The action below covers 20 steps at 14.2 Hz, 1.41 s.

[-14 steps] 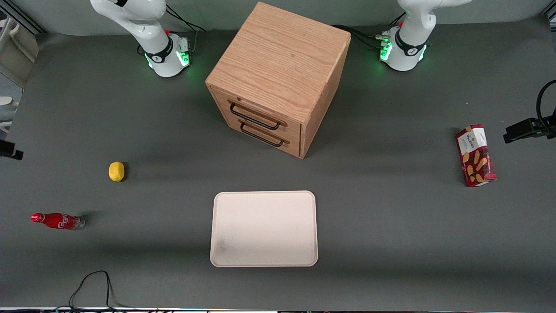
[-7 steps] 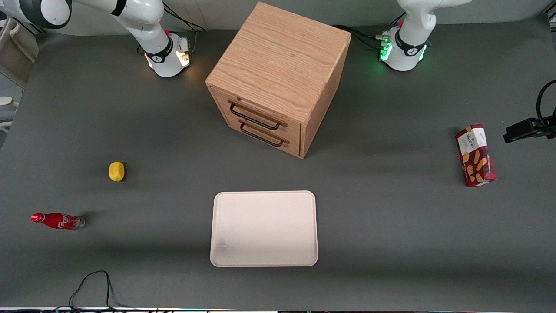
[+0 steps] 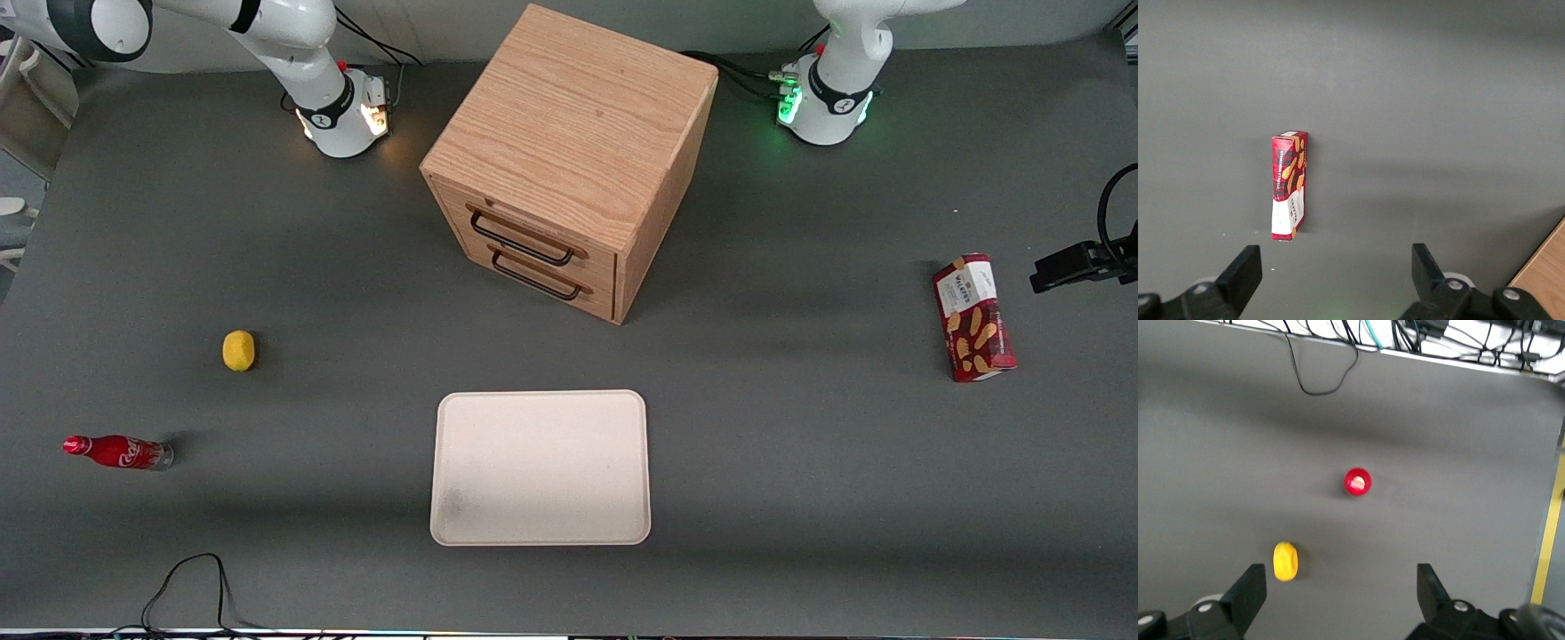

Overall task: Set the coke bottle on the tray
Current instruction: 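Move the open right gripper toward the red Coca-Cola bottle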

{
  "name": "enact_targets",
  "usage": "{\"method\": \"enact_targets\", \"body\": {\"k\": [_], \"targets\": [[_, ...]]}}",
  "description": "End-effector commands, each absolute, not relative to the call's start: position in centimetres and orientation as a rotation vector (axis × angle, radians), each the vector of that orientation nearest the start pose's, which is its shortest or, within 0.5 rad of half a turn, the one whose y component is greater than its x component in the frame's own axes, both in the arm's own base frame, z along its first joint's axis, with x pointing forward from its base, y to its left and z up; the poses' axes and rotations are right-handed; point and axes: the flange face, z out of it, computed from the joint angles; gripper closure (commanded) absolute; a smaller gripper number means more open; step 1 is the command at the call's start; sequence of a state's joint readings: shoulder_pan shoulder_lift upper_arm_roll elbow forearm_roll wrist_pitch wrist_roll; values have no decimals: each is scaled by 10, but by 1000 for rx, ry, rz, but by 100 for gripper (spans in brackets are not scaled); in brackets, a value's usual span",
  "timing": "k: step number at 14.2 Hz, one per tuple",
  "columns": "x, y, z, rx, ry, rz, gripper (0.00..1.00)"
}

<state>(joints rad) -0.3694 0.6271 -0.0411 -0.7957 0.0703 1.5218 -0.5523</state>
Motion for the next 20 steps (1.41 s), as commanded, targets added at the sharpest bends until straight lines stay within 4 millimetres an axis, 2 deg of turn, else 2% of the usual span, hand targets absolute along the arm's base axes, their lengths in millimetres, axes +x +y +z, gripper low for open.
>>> {"method": "enact_targets", "body": {"k": [1,3,5,9,12,20], "targets": [[690,-259,557,-3135,-308,-216,0],[702,-252,539,-3134,-329,-215,0],[710,-253,519,-3132,-334,-208,0],[722,-255,459,-3114,-345,-104,0],[720,-257,434,-3129,-344,-10,0],[726,-264,378,-3160,-367,17,0]]}}
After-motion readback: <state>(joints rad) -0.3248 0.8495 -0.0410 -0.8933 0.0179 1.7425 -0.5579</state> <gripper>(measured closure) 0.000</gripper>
